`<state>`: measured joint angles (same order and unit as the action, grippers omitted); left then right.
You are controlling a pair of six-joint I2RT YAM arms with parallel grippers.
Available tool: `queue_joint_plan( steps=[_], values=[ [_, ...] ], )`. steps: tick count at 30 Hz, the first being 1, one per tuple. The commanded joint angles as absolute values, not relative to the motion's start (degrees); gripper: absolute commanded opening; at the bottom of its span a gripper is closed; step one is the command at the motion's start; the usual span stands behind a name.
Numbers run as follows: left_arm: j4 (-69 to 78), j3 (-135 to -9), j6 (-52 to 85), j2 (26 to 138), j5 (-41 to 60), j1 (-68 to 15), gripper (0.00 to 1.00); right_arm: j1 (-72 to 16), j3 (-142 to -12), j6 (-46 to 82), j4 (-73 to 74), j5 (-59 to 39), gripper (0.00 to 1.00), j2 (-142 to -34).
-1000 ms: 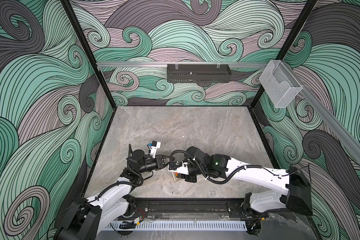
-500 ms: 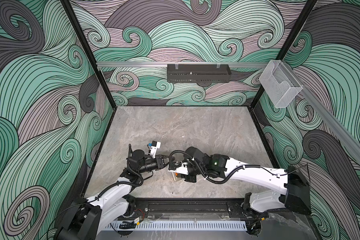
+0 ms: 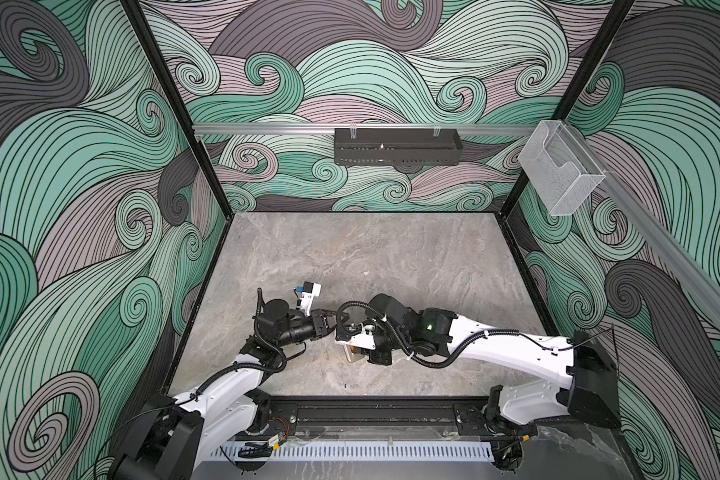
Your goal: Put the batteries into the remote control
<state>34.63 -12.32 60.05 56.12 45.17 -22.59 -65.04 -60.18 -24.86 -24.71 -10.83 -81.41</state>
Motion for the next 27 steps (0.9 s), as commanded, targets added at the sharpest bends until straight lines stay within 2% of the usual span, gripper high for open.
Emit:
queue_joint_plan(
  steps=[1,14,27],
  values=[
    [37.14,-14.86,60.64,55.83,47.22,-23.12,0.00,-65.15,-61.95,-25.65,-24.48,-9.14,0.19,-82.79],
    [37.17,-14.62,60.73,55.37,47.23,-23.48,0.00,-65.18,-62.60,-24.93,-24.42,-7.23,0.13,-84.17],
    [38.13,-14.33,60.86,55.44,47.84,-23.72,0.00,-65.31,-62.58,-24.44,-23.84,-5.86,0.12,-85.29]
  ],
)
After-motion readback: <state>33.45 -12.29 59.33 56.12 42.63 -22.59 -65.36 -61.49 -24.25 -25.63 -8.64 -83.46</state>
